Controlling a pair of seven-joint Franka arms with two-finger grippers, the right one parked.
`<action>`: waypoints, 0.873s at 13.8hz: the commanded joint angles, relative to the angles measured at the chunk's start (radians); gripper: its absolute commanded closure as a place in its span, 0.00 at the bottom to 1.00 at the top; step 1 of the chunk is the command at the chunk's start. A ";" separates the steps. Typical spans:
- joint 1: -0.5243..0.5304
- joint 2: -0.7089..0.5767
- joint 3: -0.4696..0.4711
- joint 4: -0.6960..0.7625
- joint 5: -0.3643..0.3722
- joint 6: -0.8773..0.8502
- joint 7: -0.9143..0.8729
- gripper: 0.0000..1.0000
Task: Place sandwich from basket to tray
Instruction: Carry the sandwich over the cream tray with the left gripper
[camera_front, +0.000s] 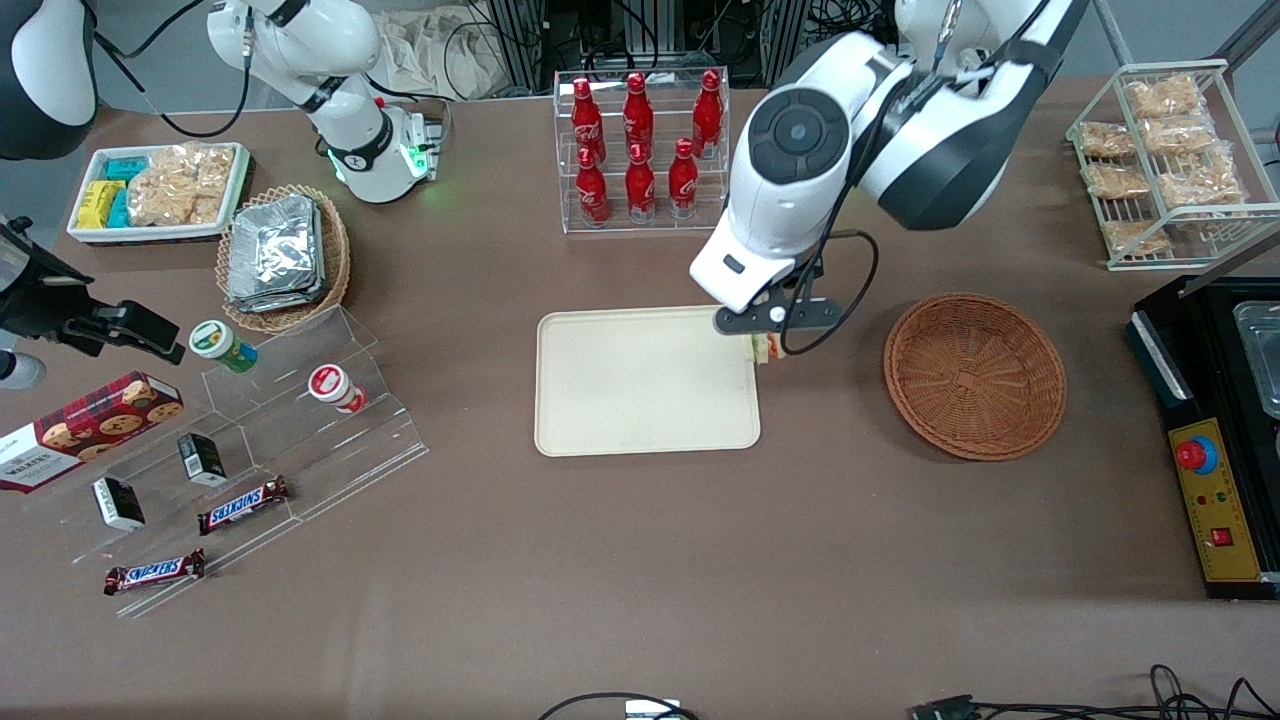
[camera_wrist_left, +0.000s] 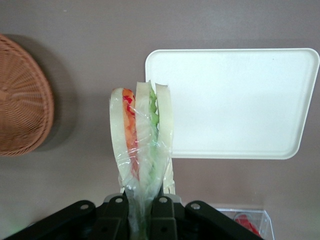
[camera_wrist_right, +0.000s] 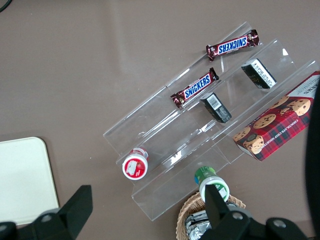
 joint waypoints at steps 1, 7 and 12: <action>0.012 -0.005 -0.016 -0.175 0.024 0.179 0.000 0.96; 0.012 0.125 -0.012 -0.329 0.137 0.434 -0.007 0.95; 0.011 0.205 -0.012 -0.367 0.185 0.563 -0.058 0.95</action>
